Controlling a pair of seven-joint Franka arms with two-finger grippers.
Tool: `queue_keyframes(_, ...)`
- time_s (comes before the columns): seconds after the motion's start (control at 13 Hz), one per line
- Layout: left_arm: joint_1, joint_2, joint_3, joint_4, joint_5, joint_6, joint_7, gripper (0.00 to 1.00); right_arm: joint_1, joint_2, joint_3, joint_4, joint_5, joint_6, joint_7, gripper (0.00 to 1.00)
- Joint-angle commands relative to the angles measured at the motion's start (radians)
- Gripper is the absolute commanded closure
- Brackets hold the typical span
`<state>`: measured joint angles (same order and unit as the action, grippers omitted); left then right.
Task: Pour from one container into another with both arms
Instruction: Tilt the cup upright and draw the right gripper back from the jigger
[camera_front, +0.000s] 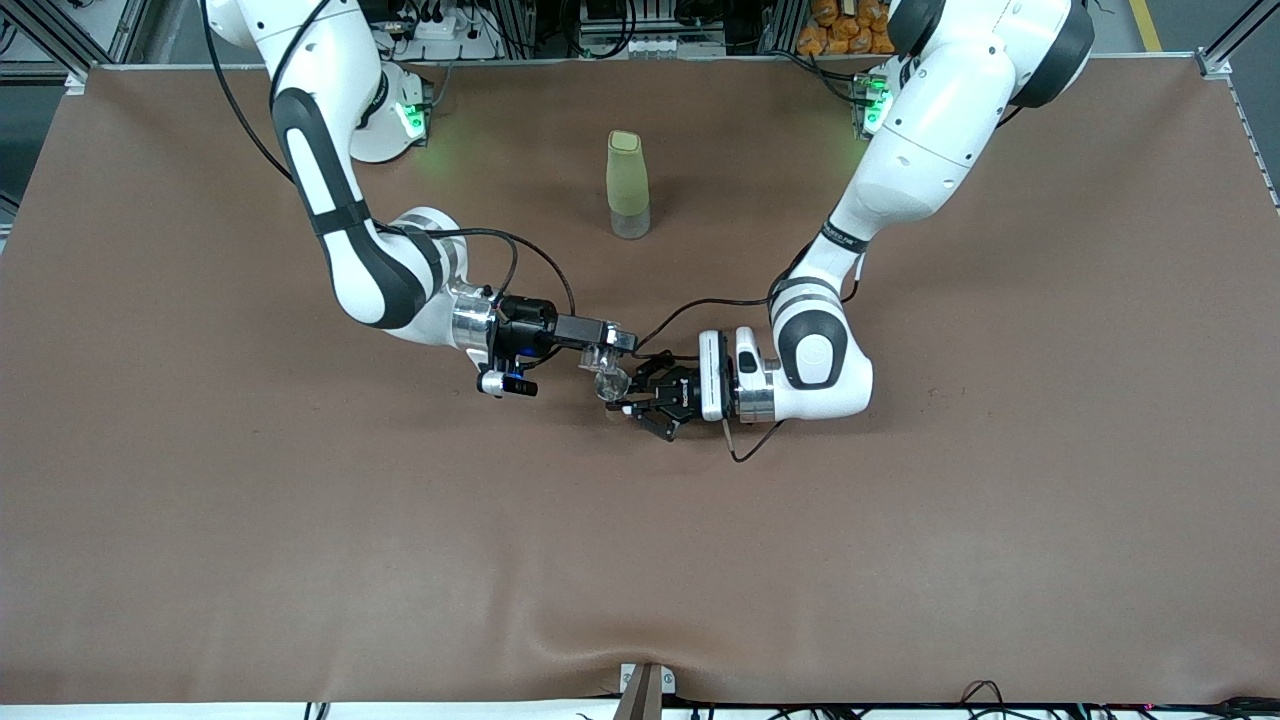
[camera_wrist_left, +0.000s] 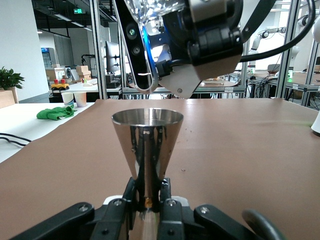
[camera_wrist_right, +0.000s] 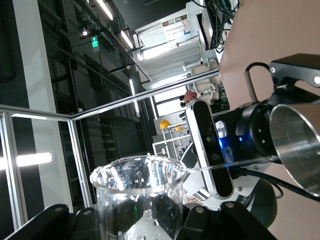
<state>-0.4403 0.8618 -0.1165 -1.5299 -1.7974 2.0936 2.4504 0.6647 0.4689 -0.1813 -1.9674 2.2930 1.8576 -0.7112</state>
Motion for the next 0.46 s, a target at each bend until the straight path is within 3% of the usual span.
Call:
queue_keyframes(0.0,-0.001,-0.004,0.003,-0.003,-0.023,-0.003,-0.001,1.0,-0.01,-0.016,0.011,-0.004,0.009,0.002,0.056,1.0)
queue_keyframes(0.39,0.0,-0.004,0.003,-0.001,-0.023,-0.003,-0.001,1.0,-0.011,-0.018,0.006,0.005,-0.007,-0.05,-0.015,1.0)
